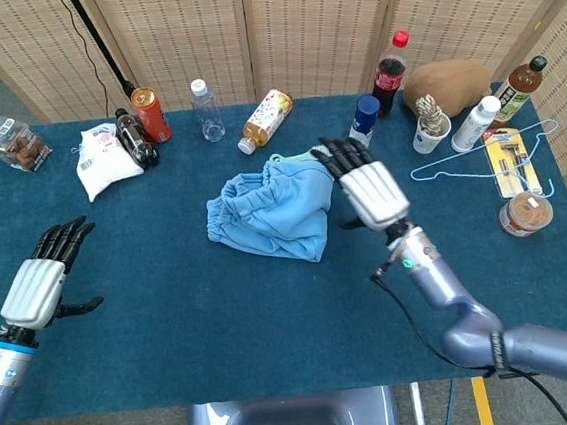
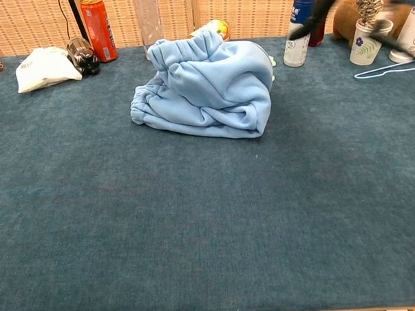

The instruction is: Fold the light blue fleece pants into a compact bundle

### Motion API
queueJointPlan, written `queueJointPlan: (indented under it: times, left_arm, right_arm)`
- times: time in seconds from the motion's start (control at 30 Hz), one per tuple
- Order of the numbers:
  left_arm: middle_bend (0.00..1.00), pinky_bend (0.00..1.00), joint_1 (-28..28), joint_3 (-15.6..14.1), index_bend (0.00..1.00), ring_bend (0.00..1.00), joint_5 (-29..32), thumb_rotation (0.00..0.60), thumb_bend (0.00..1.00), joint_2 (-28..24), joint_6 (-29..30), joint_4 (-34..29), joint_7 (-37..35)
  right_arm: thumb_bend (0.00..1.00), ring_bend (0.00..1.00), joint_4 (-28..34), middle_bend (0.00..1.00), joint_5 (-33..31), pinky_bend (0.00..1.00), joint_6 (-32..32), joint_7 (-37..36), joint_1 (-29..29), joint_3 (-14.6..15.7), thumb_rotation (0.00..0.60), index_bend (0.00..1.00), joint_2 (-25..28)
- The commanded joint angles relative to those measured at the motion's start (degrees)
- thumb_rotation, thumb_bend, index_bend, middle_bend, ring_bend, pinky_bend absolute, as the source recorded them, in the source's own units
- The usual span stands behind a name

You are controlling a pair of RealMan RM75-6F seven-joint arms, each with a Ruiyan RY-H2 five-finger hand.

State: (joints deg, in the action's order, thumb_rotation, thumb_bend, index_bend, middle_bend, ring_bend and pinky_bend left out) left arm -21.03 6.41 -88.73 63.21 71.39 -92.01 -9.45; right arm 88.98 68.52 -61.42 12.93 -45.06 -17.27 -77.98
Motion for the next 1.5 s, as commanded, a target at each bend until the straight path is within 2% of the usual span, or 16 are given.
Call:
queueJointPlan:
  times: [0.03,0.23,0.37,0.6,0.8,0.93,1.03,1.2,1.37,1.5]
  left_arm:
    - [0.0,0.0,-3.88,-0.2,0.0,0.0,-8.56,0.6,0.11,2.21,3.14,5.42,-1.82]
    - [0.0,0.0,-9.38,0.88,0.0,0.0,-13.33,0.6,0.11,3.0,1.31,6.7,2.15]
    - [0.0,0.0,-14.17,2.36,0.0,0.0,-12.55,0.599,0.11,3.77,-4.99,4.15,8.22]
    - [0.0,0.0,-22.2,6.69,0.0,0.0,-4.15,0.573,0.11,7.16,-17.29,0.63,20.43]
    - [0.0,0.0,-28.03,10.44,0.0,0.0,5.52,0.573,0.11,11.39,-24.06,1.3,30.73]
    - [0.0,0.0,-32.05,11.84,0.0,0.0,11.13,0.572,0.11,14.6,-27.32,3.36,36.98]
    - [0.0,0.0,-35.49,11.77,0.0,0.0,17.59,0.57,0.11,17.87,-30.43,6.0,42.13]
    - [0.0,0.0,-39.13,10.32,0.0,0.0,25.25,0.567,0.11,22.11,-32.87,10.8,45.69]
    - [0.0,0.0,-40.27,8.36,0.0,0.0,27.58,0.565,0.11,23.96,-33.1,13.85,46.06]
    - [0.0,0.0,-40.11,6.74,0.0,0.0,28.44,0.56,0.11,25.61,-33.58,16.98,43.61]
  right_arm:
    - [0.0,0.0,5.8,0.0,3.39,0.04,-5.55,-7.15,9.14,5.29,0.6,0.0,8.42]
    - [0.0,0.0,4.53,0.0,9.46,0.02,-11.26,-16.51,17.55,11.22,0.6,0.0,12.29]
    - [0.0,0.0,2.11,0.0,13.26,0.02,-14.86,-22.86,22.42,14.77,0.6,0.0,13.25]
    - [0.0,0.0,-2.47,0.0,17.58,0.01,-19.23,-31.41,27.34,17.35,0.6,0.0,13.89]
    - [0.0,0.0,-3.64,0.0,19.41,0.01,-21.73,-38.51,30.27,18.32,0.6,0.0,14.35]
    - [0.0,0.0,-4.0,0.0,20.17,0.01,-23.29,-41.03,31.83,18.61,0.6,0.0,14.52]
    - [0.0,0.0,-3.47,0.0,20.98,0.0,-24.26,-43.3,32.72,18.62,0.6,0.0,15.04]
    - [0.0,0.0,-2.94,0.0,21.67,0.0,-25.15,-43.47,33.54,18.2,0.6,0.0,16.01]
    - [0.0,0.0,-2.71,0.0,21.75,0.0,-25.3,-43.45,33.85,17.63,0.6,0.0,16.06]
    - [0.0,0.0,-2.75,0.0,21.88,0.0,-25.2,-43.16,34.01,17.27,0.6,0.0,15.78]
